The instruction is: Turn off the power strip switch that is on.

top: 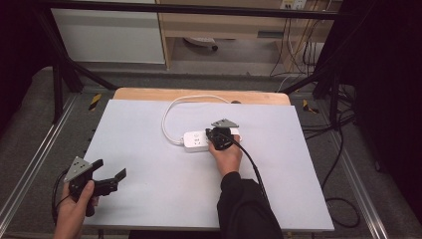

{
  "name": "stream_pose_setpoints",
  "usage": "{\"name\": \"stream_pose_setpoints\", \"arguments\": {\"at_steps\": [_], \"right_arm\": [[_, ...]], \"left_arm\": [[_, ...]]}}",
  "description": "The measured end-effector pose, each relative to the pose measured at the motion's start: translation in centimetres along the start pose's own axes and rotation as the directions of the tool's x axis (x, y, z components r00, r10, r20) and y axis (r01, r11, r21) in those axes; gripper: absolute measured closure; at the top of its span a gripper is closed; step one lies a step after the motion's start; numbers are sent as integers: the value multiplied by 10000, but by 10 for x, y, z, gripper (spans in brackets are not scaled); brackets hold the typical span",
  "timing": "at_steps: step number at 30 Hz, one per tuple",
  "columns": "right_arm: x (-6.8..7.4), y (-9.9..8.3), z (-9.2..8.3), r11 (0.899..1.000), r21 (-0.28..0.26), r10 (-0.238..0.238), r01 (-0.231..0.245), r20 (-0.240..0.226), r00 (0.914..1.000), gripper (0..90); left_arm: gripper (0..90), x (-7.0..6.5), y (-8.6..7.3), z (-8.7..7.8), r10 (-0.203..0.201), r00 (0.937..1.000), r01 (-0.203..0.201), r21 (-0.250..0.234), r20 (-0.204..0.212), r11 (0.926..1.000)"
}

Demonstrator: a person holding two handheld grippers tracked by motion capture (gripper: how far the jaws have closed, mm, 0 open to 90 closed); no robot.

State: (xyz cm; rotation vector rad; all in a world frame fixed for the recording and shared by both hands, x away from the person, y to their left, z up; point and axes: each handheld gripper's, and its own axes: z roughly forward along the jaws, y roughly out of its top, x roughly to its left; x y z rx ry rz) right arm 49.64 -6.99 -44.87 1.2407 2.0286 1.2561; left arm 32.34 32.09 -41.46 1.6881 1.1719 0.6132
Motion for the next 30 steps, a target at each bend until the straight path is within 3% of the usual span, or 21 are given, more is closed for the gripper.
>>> {"name": "stream_pose_setpoints", "arguments": {"at_steps": [19, 30], "right_arm": [[-1, -1, 0, 9993, -11, 375, -375, -58, 9993, 900], [0, -1, 1, 9996, 31, 264, -264, 50, 9996, 900]], "left_arm": [[51, 0, 0, 0, 3, 10000, -3, -10, 6, 10000], [51, -1, 0, -1, -27, 10000, 27, -28, 16, 10000]]}}
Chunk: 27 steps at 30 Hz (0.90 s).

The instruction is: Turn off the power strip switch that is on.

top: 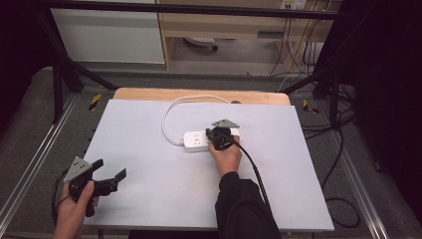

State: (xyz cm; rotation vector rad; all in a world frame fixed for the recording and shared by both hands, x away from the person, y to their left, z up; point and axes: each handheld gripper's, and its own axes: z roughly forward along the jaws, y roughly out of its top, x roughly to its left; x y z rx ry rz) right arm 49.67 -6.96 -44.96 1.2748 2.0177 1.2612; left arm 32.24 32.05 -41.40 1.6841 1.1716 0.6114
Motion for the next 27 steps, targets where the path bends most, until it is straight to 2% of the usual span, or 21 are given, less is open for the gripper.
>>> {"name": "stream_pose_setpoints", "arguments": {"at_steps": [8, 14, 20, 21, 22, 24, 27], "right_arm": [[0, 0, 0, 10000, -5, -24, 24, 14, 10000, 900], [1, 1, 0, 9997, 84, -215, 215, 84, 9997, 900], [-2, 6, 0, 9991, 412, 77, -72, -136, 9999, 900], [-4, 8, -2, 9991, 288, 320, -313, -253, 9992, 900], [-7, 11, -4, 9971, 567, 519, -506, -215, 9984, 900], [-8, 11, -5, 9976, 599, 363, -360, -53, 9993, 900], [-12, 14, -12, 9984, 447, 363, -359, -94, 9993, 900]], "left_arm": [[51, 0, 0, 1, 5, 10000, -5, 1, 14, 10000], [51, 1, 0, 1, 18, 10000, -18, 12, 12, 10000], [52, 2, 0, 1, -23, 10000, 23, 23, 6, 10000], [51, 1, 0, 1, -57, 10000, 57, 13, -4, 10000], [52, 1, 0, 1, -50, 10000, 50, 15, 0, 10000], [51, 2, 0, 0, -18, 10000, 18, 4, -13, 10000], [51, 3, 0, 1, -31, 10000, 31, 5, -32, 10000]]}}
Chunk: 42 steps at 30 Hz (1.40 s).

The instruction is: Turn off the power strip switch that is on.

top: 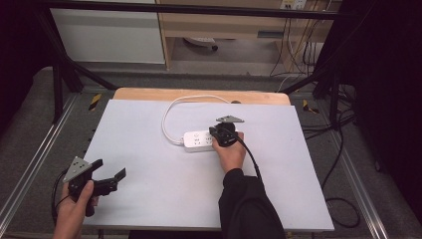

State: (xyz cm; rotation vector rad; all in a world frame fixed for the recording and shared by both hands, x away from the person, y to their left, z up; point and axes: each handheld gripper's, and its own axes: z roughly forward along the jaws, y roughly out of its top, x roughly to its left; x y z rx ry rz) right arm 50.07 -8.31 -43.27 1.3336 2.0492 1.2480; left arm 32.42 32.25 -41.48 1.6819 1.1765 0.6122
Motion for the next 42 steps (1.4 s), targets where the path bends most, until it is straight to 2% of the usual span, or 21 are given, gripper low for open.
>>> {"name": "stream_pose_setpoints", "arguments": {"at_steps": [11, 15, 18, 21, 23, 26, 28, 32, 34, 40, 42], "right_arm": [[1, 9, -8, 9991, 266, -331, 328, 80, 9994, 900], [0, 16, -11, 9991, 260, -325, 325, -2, 9995, 836], [0, 19, -15, 9990, 159, -426, 426, -17, 9991, 763], [0, 22, -15, 9990, -218, -385, 380, -216, 9990, 585], [0, 23, -16, 9977, -412, -538, 531, -166, 9984, 533], [-1, 26, -20, 9981, -290, -553, 546, -239, 9982, 469], [-1, 30, -22, 9981, -206, -587, 583, -219, 9980, 394], [-4, 36, -30, 9994, -172, -312, 308, -253, 9992, 261], [-6, 38, -33, 9991, -138, -392, 390, -135, 9991, 191], [-10, 43, -42, 9993, -77, -376, 376, -52, 9993, 103], [-12, 44, -46, 9997, -122, -225, 224, -38, 9997, 85]], "left_arm": [[52, 1, 0, 0, -22, 10000, 22, -21, 12, 10000], [52, 0, 0, 0, 44, 10000, -44, 47, 0, 10000], [52, 0, 0, 0, 45, 10000, -45, 18, -4, 10000], [52, 0, 0, 0, 48, 10000, -48, 54, -8, 10000], [52, 0, 0, 0, 65, 10000, -65, 63, 10, 10000], [52, 0, 0, 0, 45, 10000, -45, 12, 8, 10000], [52, 1, 0, 0, 11, 10000, -11, 1, -6, 10000], [52, 0, 0, 0, 34, 10000, -34, 32, -12, 10000], [52, -1, 0, 1, 62, 10000, -62, 40, 1, 10000], [51, 0, 0, 0, 31, 10000, -31, 35, -5, 10000], [52, 0, 0, 0, 34, 10000, -34, 31, -1, 10000]]}}
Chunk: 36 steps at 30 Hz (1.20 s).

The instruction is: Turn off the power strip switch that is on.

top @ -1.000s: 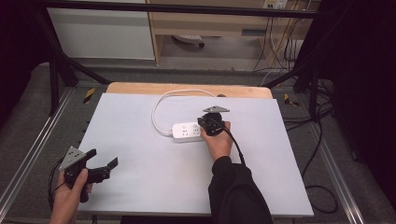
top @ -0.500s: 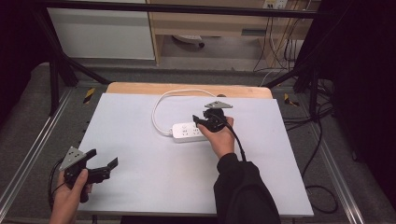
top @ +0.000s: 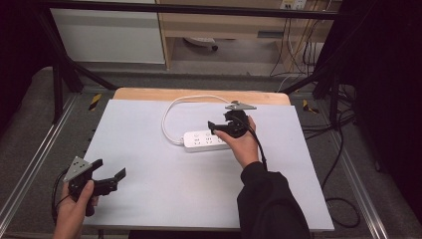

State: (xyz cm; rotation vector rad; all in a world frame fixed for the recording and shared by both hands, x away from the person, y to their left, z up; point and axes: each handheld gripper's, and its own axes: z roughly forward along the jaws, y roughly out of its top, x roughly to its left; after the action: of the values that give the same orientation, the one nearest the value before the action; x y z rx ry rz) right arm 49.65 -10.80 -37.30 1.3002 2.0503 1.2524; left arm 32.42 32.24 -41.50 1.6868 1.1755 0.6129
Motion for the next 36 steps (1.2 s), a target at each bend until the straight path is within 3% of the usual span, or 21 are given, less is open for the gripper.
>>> {"name": "stream_pose_setpoints", "arguments": {"at_steps": [23, 36], "right_arm": [[-22, 7, -48, 9986, -500, 175, -188, -258, 9995, 48], [-38, 5, -85, 9937, -1119, 11, -16, -37, 10000, 64]], "left_arm": [[52, 1, 0, 0, -8, 10000, 8, 24, -68, 10000], [51, 1, -1, 0, -38, 9999, 38, 50, -104, 10000]]}}
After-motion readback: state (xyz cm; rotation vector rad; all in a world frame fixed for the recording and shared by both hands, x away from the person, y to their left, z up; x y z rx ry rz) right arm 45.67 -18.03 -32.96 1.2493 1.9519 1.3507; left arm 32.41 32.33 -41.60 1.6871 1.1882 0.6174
